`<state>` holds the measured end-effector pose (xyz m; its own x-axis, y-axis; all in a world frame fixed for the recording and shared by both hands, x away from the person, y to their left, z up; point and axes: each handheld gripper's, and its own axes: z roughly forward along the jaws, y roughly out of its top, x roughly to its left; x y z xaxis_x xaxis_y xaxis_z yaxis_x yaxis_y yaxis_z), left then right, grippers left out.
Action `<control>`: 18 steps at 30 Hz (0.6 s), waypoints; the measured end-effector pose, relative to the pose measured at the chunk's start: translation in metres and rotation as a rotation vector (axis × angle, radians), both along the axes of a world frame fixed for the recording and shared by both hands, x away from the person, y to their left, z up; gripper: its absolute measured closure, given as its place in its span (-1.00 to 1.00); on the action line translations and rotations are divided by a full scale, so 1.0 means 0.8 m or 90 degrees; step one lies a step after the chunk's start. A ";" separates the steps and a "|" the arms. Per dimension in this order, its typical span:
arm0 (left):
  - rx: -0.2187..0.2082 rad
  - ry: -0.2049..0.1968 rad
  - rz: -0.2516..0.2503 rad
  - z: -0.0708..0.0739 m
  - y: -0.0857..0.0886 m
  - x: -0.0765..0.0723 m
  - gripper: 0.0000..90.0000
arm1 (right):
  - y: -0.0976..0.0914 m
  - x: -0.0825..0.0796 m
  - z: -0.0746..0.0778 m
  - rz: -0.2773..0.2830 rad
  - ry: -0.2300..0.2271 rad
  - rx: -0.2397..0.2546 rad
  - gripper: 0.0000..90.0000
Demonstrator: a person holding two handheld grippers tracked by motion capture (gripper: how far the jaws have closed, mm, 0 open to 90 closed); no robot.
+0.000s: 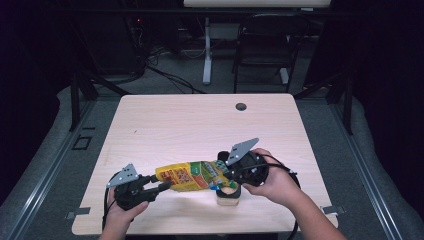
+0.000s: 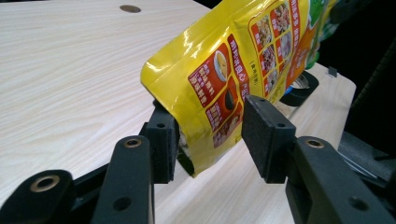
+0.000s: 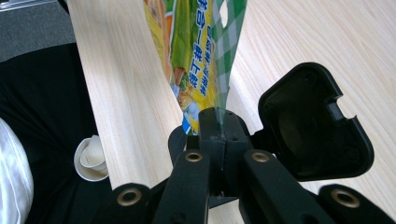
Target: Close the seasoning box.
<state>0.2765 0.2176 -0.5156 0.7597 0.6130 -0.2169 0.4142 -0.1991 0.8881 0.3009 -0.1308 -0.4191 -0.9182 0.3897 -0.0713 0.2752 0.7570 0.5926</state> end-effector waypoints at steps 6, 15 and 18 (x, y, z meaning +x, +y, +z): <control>-0.001 0.002 0.015 -0.001 0.005 0.001 0.24 | 0.004 0.000 0.003 0.003 -0.006 -0.004 1.00; 0.004 0.010 0.033 -0.006 0.015 0.006 0.24 | 0.012 -0.001 0.008 0.010 -0.009 -0.007 1.00; 0.003 0.011 0.037 -0.007 0.017 0.007 0.24 | 0.015 0.000 0.009 0.015 -0.013 -0.010 1.00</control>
